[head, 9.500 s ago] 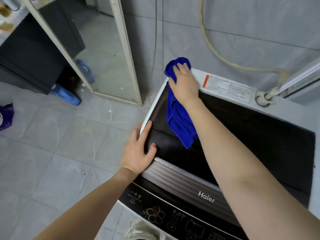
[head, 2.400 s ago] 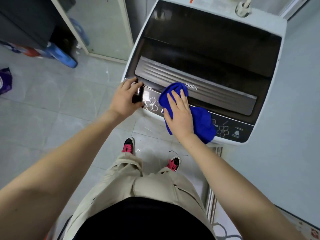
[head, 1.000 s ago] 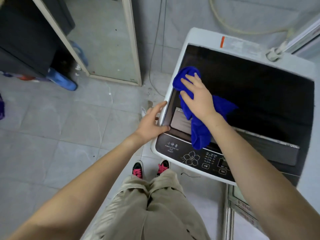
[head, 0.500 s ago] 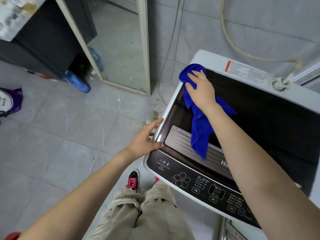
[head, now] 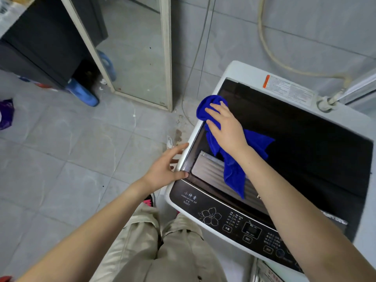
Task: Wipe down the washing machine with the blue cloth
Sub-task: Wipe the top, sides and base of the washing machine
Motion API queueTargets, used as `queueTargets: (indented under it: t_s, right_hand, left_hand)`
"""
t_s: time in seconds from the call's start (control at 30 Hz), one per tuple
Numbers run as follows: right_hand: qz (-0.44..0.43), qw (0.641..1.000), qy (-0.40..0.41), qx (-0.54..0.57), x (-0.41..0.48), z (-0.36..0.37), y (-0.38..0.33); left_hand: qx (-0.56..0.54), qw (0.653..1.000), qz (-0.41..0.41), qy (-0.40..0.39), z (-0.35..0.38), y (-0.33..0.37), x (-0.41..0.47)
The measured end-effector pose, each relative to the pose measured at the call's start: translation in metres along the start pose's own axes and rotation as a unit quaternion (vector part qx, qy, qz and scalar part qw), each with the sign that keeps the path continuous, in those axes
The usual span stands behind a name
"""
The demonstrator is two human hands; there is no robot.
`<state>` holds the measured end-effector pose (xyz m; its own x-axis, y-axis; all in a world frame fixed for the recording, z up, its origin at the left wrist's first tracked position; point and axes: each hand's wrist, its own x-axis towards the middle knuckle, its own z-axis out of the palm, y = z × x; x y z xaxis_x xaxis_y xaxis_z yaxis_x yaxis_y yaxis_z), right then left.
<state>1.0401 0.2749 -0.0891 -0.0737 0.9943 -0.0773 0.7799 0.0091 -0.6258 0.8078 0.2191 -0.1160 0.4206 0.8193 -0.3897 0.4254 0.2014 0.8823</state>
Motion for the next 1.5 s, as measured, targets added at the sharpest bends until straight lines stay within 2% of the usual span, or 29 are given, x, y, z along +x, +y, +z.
queueTargets:
  t_s: [0.17, 0.3, 0.47, 0.57, 0.63, 0.7, 0.8, 0.93, 1.0, 1.1, 1.17, 1.23, 1.27, 1.37, 1.43, 1.5]
  right_hand:
    - [0.093, 0.991, 0.093, 0.012, 0.050, -0.003, -0.006]
    - [0.173, 0.968, 0.173, 0.056, 0.070, 0.007, -0.015]
    - [0.308, 0.898, 0.295, 0.110, 0.068, 0.028, -0.041]
    - [0.354, 0.868, 0.320, 0.135, 0.068, 0.036, -0.059]
    - [0.363, 0.846, 0.333, 0.203, 0.066, 0.028, -0.067]
    - [0.357, 0.855, 0.310, 0.215, 0.055, 0.018, -0.069]
    - [0.320, 0.901, 0.269, 0.115, 0.035, 0.009, -0.067]
    - [0.338, 0.892, 0.294, 0.060, 0.012, -0.011, -0.044]
    - [0.340, 0.901, 0.268, 0.030, 0.004, -0.017, -0.030]
    - [0.340, 0.908, 0.244, 0.014, -0.001, -0.021, -0.008]
    - [0.324, 0.919, 0.226, -0.001, 0.001, -0.024, 0.005]
    - [0.295, 0.933, 0.205, -0.020, 0.008, -0.027, 0.014]
    - [0.279, 0.940, 0.195, -0.032, 0.014, -0.027, 0.016]
    - [0.222, 0.958, 0.165, -0.075, 0.046, -0.029, 0.023]
    - [0.199, 0.964, 0.150, -0.097, 0.072, -0.034, 0.026]
    - [0.190, 0.966, 0.134, -0.111, 0.094, -0.037, 0.030]
  left_hand:
    - [0.011, 1.000, 0.017, -0.013, -0.021, 0.018, 0.024]
    - [-0.003, 0.999, 0.038, -0.003, -0.042, 0.041, 0.063]
    - [-0.025, 0.995, 0.092, -0.041, -0.066, 0.066, 0.111]
    - [-0.031, 0.992, 0.106, -0.064, -0.083, 0.072, 0.126]
    - [-0.027, 0.989, 0.125, -0.069, -0.094, 0.076, 0.136]
    - [-0.017, 0.987, 0.136, -0.082, -0.099, 0.085, 0.143]
    - [0.043, 0.979, 0.173, -0.103, -0.085, 0.097, 0.144]
    - [0.243, 0.933, 0.261, -0.046, -0.027, 0.104, 0.140]
    - [0.333, 0.911, 0.243, -0.023, 0.007, 0.106, 0.134]
    - [0.369, 0.900, 0.230, 0.006, 0.028, 0.096, 0.146]
    - [0.332, 0.904, 0.267, 0.036, 0.021, 0.088, 0.175]
    - [0.219, 0.933, 0.281, 0.044, 0.007, 0.085, 0.210]
    - [0.152, 0.952, 0.265, 0.024, 0.000, 0.085, 0.225]
    - [-0.048, 0.981, 0.185, -0.040, -0.009, 0.084, 0.244]
    - [-0.175, 0.978, 0.100, -0.060, -0.009, 0.084, 0.244]
    - [-0.231, 0.972, -0.001, -0.045, -0.008, 0.079, 0.240]
